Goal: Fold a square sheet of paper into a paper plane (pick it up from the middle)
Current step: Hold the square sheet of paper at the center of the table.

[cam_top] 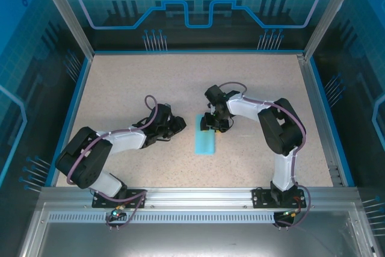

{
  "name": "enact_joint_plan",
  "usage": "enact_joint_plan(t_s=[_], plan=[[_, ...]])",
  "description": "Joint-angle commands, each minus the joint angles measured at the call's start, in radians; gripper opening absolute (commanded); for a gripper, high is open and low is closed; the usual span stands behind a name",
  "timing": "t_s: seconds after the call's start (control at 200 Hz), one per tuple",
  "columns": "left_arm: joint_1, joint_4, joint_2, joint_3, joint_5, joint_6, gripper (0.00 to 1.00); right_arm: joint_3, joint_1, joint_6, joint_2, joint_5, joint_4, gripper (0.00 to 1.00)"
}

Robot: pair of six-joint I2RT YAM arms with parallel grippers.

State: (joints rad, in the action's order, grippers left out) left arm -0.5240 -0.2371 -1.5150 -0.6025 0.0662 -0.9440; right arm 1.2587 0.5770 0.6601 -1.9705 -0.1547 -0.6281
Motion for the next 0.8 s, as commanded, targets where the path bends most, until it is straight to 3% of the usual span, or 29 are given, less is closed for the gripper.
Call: enact_joint_plan(t_s=[0.0,0.475,0.795], plan=[[-0.005,0.010,0.022,0.013,-0.015,0.004,0.29,-0.080,0.033,-0.036,-0.175,0.052,0.081,0.55],[-0.004,-0.037,-0.017,-0.007,0.100,0.033,0.27,-0.065,0.041,-0.053,-0.213,0.046,0.073,0.57],[-0.007,-0.134,-0.102,-0.033,0.234,0.034,0.21,-0.059,0.041,-0.065,-0.244,0.059,0.071,0.57]])
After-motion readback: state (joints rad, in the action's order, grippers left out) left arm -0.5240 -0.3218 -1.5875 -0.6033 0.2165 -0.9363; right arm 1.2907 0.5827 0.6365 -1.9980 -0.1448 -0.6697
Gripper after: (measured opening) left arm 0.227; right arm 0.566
